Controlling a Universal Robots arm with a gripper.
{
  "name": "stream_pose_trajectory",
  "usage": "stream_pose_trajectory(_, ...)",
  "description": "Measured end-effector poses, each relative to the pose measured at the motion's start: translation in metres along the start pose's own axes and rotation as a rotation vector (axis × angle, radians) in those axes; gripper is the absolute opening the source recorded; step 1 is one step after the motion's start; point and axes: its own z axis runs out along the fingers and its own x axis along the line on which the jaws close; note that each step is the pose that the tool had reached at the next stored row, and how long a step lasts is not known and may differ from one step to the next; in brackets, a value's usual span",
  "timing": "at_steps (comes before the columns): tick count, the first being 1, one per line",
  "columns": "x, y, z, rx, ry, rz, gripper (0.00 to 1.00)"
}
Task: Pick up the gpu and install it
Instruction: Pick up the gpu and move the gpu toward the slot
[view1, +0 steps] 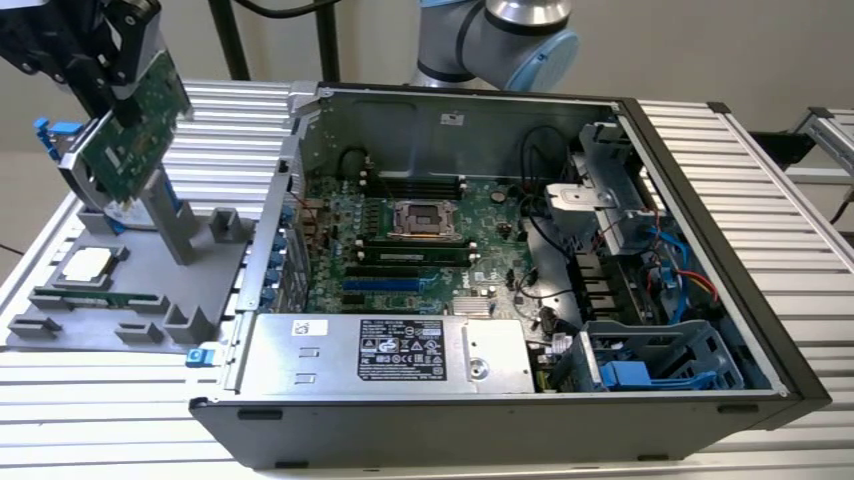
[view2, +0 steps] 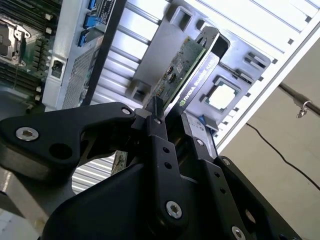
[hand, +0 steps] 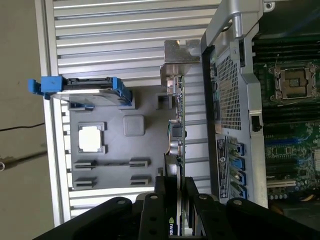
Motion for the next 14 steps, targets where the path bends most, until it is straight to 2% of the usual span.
stream_pose_trajectory(9,-0.0002,0.0000,-0.0016,0.0000,0.0000,0.000,0.00)
stream_pose_trajectory(14,-0.0036,0.0004,-0.0015,0.0000,0.0000,0.000,0.00)
